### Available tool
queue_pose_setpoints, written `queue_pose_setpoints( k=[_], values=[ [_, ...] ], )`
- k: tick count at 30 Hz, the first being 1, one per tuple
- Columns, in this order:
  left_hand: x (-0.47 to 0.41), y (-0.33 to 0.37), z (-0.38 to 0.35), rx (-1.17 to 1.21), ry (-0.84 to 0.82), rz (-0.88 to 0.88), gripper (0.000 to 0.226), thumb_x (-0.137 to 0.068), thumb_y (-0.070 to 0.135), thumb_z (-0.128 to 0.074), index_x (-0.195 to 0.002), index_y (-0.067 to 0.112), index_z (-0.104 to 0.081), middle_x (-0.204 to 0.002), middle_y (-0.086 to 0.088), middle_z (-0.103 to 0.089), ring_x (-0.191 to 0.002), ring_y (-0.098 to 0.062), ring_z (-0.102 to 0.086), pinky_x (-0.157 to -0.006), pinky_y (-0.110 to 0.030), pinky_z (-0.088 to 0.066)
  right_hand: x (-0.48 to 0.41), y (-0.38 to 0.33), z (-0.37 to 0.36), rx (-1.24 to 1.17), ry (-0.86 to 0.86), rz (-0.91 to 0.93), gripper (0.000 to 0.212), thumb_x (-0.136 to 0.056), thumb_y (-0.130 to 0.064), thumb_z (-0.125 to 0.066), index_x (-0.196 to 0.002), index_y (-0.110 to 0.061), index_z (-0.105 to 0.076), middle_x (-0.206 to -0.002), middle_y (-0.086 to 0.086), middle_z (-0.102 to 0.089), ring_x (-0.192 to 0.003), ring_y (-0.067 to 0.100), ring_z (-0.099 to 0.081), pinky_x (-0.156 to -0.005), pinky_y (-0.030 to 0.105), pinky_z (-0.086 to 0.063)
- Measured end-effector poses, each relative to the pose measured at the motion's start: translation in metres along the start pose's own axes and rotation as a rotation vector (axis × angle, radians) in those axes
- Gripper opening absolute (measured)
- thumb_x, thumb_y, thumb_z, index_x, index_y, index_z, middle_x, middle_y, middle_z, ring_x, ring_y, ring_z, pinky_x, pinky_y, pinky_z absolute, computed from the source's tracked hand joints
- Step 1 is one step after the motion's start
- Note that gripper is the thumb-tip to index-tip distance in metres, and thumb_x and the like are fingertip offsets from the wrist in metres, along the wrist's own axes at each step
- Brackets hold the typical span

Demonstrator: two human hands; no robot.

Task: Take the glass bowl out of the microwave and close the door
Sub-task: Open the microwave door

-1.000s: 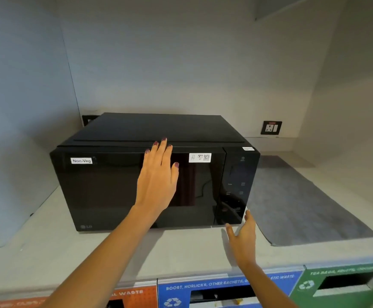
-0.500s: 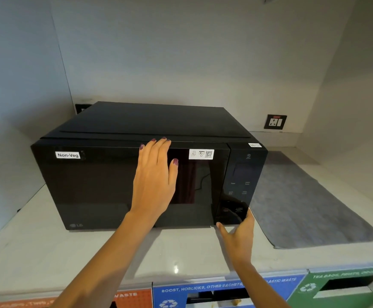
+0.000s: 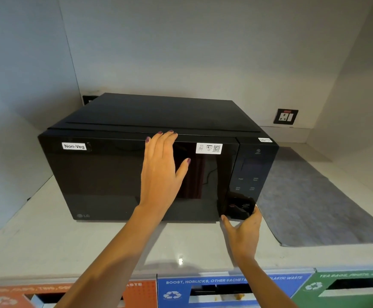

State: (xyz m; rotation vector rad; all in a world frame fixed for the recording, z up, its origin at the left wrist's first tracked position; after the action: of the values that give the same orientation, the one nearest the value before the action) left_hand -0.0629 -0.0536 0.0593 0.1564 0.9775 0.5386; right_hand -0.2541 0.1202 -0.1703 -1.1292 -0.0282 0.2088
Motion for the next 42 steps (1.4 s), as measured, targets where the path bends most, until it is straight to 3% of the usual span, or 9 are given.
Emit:
queue_pose_setpoints(
  k=[9, 14, 17, 20, 26, 30, 33, 37, 42],
  values=[
    [0.019, 0.006, 0.016, 0.037, 0.019, 0.007, 0.052, -0.088, 0.035, -0.06, -0.132, 0.009, -0.049, -0.138, -0.008, -0.052, -0.137, -0.024, -0.037, -0.118, -0.035, -0.012, 0.001, -0.005, -0.002, -0.167, 0.005, 0.027, 0.077, -0.077, -0.029, -0.077, -0.135, -0.031, -0.027, -0.138, 0.004, -0.048, -0.124, 0.03, -0.052, -0.103, 0.043, -0.046],
    [0.026, 0.01, 0.031, 0.101, 0.042, 0.012, 0.041, -0.094, 0.035, -0.047, -0.127, 0.012, -0.053, -0.133, -0.005, -0.056, -0.133, -0.019, -0.041, -0.118, -0.026, -0.007, 0.008, -0.024, 0.028, -0.205, 0.114, 0.075, 0.067, -0.081, 0.001, -0.07, -0.138, -0.01, -0.037, -0.14, 0.015, -0.044, -0.128, 0.031, -0.045, -0.108, 0.037, -0.038],
    [0.03, 0.013, 0.046, 0.172, 0.075, 0.05, 0.034, -0.095, 0.032, -0.041, -0.117, 0.013, -0.057, -0.12, -0.004, -0.061, -0.121, -0.015, -0.05, -0.118, -0.023, -0.007, 0.015, -0.055, 0.057, -0.26, 0.184, 0.263, 0.05, -0.083, 0.004, -0.065, -0.128, -0.008, -0.048, -0.131, 0.016, -0.051, -0.122, 0.028, -0.047, -0.095, 0.011, -0.036],
    [0.038, 0.018, 0.061, 0.195, 0.088, 0.077, 0.031, -0.095, 0.032, -0.04, -0.111, 0.014, -0.058, -0.111, -0.001, -0.06, -0.111, -0.011, -0.052, -0.118, -0.025, -0.006, 0.024, -0.098, 0.077, -0.345, 0.146, 0.405, 0.032, -0.086, 0.003, -0.06, -0.115, -0.011, -0.059, -0.126, 0.012, -0.059, -0.121, 0.023, -0.052, -0.097, 0.01, -0.033],
    [0.053, 0.023, 0.09, 0.201, 0.068, 0.167, 0.029, -0.091, 0.04, -0.041, -0.099, 0.018, -0.059, -0.102, 0.003, -0.054, -0.099, -0.006, -0.05, -0.12, -0.041, -0.013, 0.042, -0.172, 0.061, -0.484, -0.229, 0.562, 0.027, -0.088, 0.004, -0.056, -0.107, -0.011, -0.067, -0.117, 0.009, -0.068, -0.116, 0.02, -0.061, -0.105, 0.044, -0.046],
    [0.063, 0.017, 0.111, 0.182, 0.013, 0.217, 0.014, -0.091, 0.033, -0.05, -0.094, 0.021, -0.057, -0.098, 0.007, -0.047, -0.094, -0.005, -0.046, -0.109, -0.046, -0.035, 0.077, -0.214, 0.029, -0.546, -0.543, 0.623, 0.021, -0.091, 0.005, -0.053, -0.107, 0.0, -0.066, -0.111, 0.013, -0.07, -0.109, 0.021, -0.066, -0.099, 0.037, -0.052],
    [0.067, 0.015, 0.129, 0.127, -0.015, 0.22, 0.017, -0.088, 0.037, -0.051, -0.089, 0.021, -0.056, -0.094, 0.007, -0.047, -0.092, -0.01, -0.048, -0.093, -0.036, -0.046, 0.116, -0.249, 0.005, -0.548, -0.728, 0.745, 0.021, -0.09, 0.005, -0.056, -0.108, 0.002, -0.066, -0.111, 0.013, -0.07, -0.109, 0.021, -0.066, -0.097, 0.032, -0.052],
    [0.075, 0.001, 0.151, 0.111, -0.105, 0.292, 0.016, -0.087, 0.037, -0.059, -0.085, 0.021, -0.061, -0.091, 0.008, -0.046, -0.089, -0.006, -0.048, -0.069, -0.016, -0.037, 0.169, -0.282, -0.028, -0.554, -0.921, 0.844, 0.026, -0.092, -0.007, -0.057, -0.117, -0.007, -0.065, -0.119, 0.005, -0.068, -0.113, 0.017, -0.064, -0.096, 0.033, -0.051],
    [0.087, -0.011, 0.181, 0.163, -0.203, 0.366, 0.014, -0.083, 0.033, -0.067, -0.085, 0.019, -0.064, -0.101, 0.009, -0.055, -0.096, -0.003, -0.051, -0.078, -0.012, -0.037, 0.228, -0.309, -0.07, -0.533, -1.088, 0.947, 0.034, -0.095, -0.01, -0.049, -0.127, -0.014, -0.06, -0.139, 0.001, -0.056, -0.135, 0.014, -0.046, -0.112, 0.042, -0.039]
  ],
)
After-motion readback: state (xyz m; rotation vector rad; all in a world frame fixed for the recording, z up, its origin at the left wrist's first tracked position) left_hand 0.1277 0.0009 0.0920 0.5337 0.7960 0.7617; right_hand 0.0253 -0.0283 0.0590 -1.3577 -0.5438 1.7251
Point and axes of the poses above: each hand's wrist, its own x-axis away from the middle knuckle, its own z-axis out of the back of the hand, y = z × x, the point moved 10 cm from there along -x, towards the middle knuckle
